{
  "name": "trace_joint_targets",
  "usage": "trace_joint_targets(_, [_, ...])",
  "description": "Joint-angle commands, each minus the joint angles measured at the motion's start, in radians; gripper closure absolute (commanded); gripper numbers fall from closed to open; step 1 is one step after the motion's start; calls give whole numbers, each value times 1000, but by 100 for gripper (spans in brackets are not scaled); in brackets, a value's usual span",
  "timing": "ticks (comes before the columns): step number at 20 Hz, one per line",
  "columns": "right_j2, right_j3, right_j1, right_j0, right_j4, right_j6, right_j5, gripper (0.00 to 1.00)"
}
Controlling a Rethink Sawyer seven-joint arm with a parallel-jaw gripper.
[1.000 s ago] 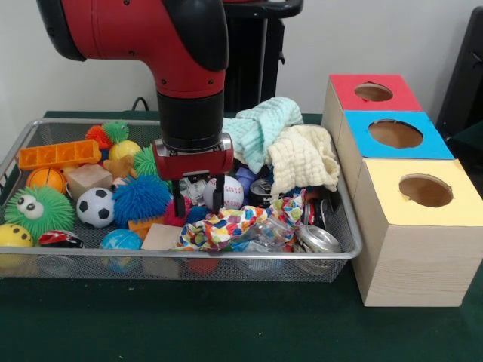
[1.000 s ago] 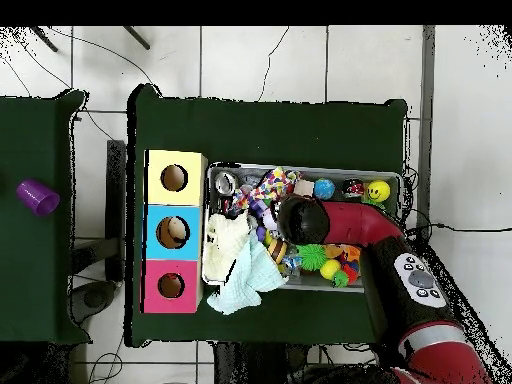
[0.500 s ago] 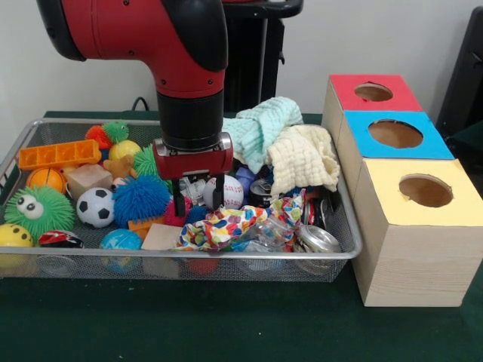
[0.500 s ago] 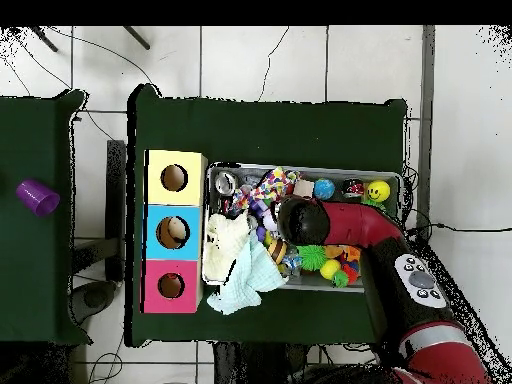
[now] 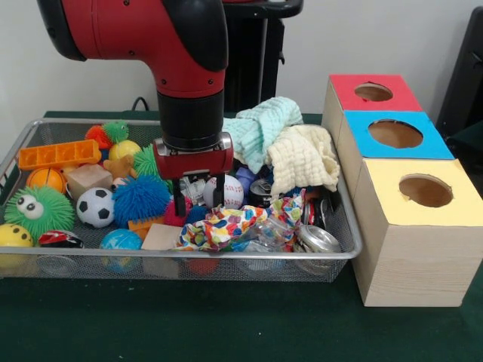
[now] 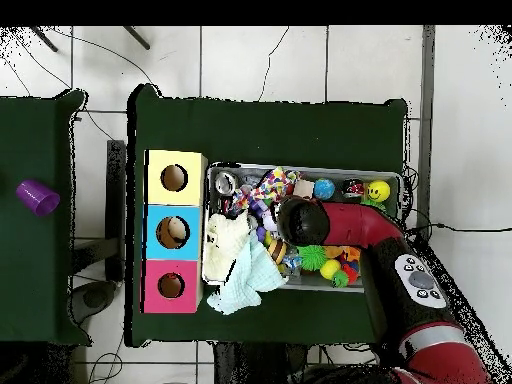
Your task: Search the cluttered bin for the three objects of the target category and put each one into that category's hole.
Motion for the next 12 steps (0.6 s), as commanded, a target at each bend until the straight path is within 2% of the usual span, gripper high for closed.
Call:
trace_joint_targets(1, [-9, 53, 35, -24, -32, 44, 24, 0])
trace_joint_targets(4, [-8, 66, 35, -34, -36, 39, 17, 0])
trace_joint_targets(12, [-2, 115, -23, -55, -28, 34, 32, 0])
